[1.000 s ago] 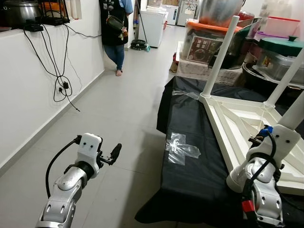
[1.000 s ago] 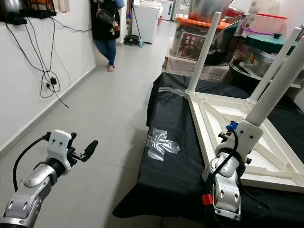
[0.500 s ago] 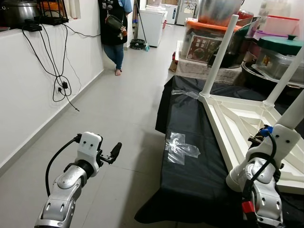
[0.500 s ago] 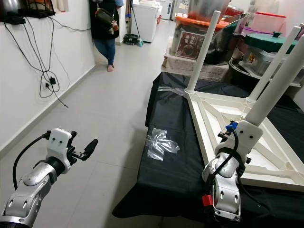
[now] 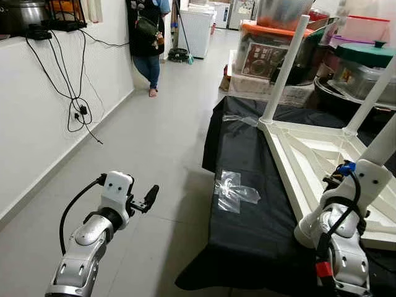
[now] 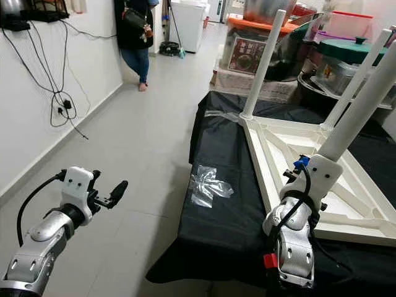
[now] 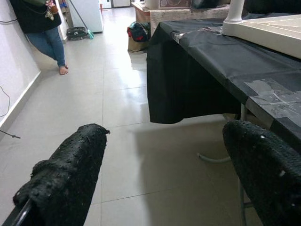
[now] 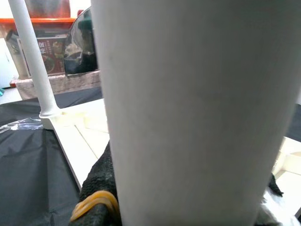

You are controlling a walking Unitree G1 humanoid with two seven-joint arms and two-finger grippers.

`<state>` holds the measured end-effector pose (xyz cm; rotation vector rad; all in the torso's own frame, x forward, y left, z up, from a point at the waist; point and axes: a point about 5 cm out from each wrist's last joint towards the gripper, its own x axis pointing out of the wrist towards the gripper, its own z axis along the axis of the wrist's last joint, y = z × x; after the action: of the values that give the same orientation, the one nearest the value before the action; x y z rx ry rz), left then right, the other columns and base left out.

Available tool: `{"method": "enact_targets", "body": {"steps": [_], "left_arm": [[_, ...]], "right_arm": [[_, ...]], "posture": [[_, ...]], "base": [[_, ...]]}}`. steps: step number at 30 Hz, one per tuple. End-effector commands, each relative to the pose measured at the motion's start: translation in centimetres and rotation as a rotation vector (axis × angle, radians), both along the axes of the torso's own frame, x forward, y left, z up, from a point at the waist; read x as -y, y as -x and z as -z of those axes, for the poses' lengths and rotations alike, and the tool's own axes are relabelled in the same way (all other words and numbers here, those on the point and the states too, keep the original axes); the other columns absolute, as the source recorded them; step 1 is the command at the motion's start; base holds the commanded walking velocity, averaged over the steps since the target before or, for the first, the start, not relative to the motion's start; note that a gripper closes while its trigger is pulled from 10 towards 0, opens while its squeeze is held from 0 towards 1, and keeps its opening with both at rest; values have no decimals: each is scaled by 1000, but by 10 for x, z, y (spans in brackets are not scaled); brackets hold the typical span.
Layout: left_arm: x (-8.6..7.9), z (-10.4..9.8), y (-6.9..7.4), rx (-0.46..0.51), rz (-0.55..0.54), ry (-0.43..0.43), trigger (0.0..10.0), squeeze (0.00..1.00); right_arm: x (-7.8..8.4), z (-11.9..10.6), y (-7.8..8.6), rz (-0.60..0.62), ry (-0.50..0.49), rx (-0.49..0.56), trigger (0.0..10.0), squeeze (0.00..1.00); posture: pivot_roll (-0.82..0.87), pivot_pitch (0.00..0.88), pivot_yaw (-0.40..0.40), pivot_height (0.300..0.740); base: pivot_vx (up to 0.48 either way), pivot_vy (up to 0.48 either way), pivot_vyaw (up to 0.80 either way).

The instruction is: Building children table

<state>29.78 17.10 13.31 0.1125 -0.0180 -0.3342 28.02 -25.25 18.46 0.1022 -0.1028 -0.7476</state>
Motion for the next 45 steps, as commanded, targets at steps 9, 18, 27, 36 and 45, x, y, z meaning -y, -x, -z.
{"method": "enact_targets", "body": {"steps": [9,18,27,36,45], "left_arm": [[1,3,0,-8,13,-19,10000,0],[2,4,0,-9,16,-17,10000,0],[2,4,0,-10,17,-17,10000,0],[3,5,0,-12,22,-15,10000,0],[4,5,0,-15,26,-16,10000,0]], "right_arm": [[0,8,2,-3,-42,-53,10000,0],[-2,1,2,-13,-48,-36,10000,0],[-3,-7,2,-22,-51,-6,10000,0],[-4,-17,4,-26,-47,40,10000,1000],[-5,-28,5,-48,-31,92,10000,1000]], "posture": [[31,0,-61,740],[28,0,-60,740],[27,0,-62,740],[22,0,-59,740],[18,0,-55,740]], "base": [[0,0,0],[0,0,0],[0,0,0],[0,0,0],[0,0,0]]}}
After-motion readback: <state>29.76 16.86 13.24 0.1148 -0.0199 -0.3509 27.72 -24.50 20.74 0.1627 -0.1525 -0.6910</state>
